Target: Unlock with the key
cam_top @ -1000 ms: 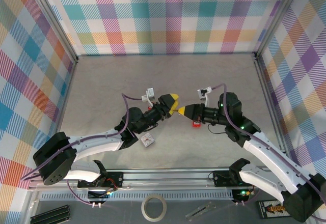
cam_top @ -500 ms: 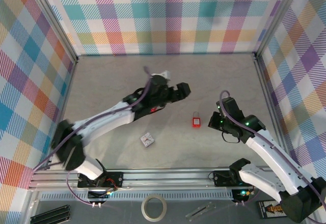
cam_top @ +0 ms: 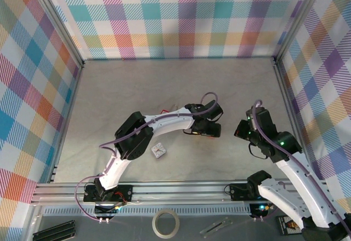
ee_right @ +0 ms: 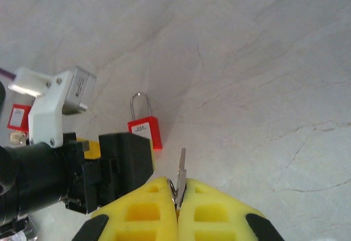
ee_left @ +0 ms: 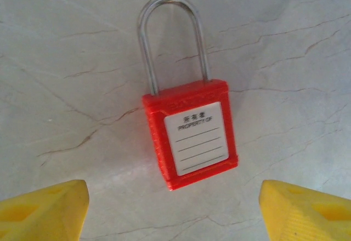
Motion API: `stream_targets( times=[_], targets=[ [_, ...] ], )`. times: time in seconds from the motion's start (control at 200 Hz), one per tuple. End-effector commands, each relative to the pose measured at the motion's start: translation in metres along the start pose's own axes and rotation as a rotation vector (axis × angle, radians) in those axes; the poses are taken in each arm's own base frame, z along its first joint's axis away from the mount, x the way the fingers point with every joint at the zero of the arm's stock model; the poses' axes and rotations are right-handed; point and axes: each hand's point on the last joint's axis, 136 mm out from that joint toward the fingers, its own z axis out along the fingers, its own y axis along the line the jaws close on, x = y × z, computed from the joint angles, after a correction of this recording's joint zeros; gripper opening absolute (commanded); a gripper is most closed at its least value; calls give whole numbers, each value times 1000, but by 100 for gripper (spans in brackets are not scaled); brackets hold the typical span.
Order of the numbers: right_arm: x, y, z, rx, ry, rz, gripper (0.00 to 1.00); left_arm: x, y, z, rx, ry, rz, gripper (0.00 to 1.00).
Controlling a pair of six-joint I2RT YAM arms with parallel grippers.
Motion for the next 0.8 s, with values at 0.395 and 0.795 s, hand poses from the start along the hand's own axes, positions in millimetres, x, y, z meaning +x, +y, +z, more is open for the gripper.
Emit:
stream_targets(
  times=[0.395, 0.795],
  targets=[
    [4, 19, -1, -123, 5, -41, 0, -14, 6, 48, -160, 6, -26, 75],
    [7, 21, 2, -150, 3, -58, 0, 15, 19, 73, -235, 115, 12, 49]
  ],
)
